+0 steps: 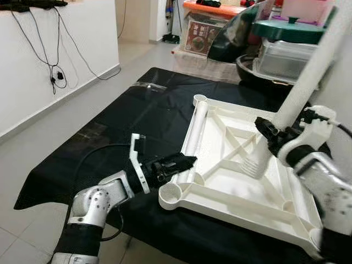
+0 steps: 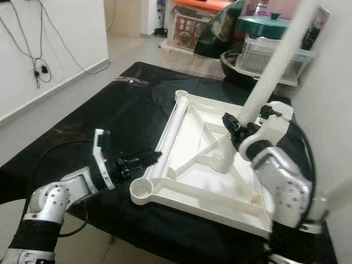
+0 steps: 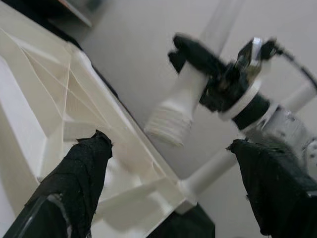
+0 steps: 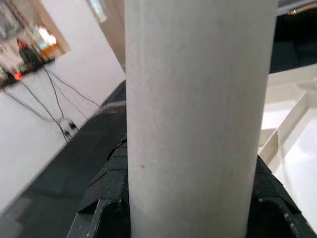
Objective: Building children table
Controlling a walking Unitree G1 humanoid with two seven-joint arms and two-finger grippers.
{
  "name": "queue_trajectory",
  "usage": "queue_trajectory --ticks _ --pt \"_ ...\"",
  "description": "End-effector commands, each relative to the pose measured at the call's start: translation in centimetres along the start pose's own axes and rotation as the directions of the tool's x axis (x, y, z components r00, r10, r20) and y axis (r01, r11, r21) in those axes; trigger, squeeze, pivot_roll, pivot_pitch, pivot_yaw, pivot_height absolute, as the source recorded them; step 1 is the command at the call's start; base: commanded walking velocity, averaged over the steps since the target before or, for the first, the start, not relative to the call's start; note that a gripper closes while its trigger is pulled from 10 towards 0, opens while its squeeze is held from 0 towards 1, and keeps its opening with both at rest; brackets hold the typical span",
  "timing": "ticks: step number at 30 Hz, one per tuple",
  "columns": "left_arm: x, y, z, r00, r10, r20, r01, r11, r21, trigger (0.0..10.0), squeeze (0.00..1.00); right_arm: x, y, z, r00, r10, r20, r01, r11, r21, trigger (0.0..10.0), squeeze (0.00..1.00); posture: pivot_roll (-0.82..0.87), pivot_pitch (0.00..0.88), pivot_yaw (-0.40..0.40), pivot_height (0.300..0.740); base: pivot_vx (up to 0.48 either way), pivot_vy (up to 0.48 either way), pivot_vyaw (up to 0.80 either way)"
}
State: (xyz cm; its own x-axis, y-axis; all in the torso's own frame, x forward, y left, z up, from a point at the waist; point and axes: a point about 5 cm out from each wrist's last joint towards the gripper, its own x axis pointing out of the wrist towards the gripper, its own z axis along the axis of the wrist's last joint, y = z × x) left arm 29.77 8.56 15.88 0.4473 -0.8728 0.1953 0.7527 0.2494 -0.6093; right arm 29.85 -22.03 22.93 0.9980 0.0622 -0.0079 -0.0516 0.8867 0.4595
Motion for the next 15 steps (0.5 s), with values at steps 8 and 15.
queue_trajectory --ticks 8,15 --pt "-0.7 1.0 -2.9 0.976 0.067 -0.206 -0.025 0.979 0.205 10.0 0.00 1.9 3.3 0.1 0.994 0.011 0.104 -0.035 0.972 0.233 0.0 0.00 0.09 0.000 -0.109 0.740 0.000 0.000 0.00" --pt "-0.7 1.2 -3.4 0.971 0.108 -0.215 -0.050 0.965 0.257 10.0 0.00 2.3 4.7 -0.5 0.990 0.021 0.136 -0.065 0.943 0.326 0.0 0.00 0.11 0.000 -0.116 0.740 0.000 0.000 0.00"
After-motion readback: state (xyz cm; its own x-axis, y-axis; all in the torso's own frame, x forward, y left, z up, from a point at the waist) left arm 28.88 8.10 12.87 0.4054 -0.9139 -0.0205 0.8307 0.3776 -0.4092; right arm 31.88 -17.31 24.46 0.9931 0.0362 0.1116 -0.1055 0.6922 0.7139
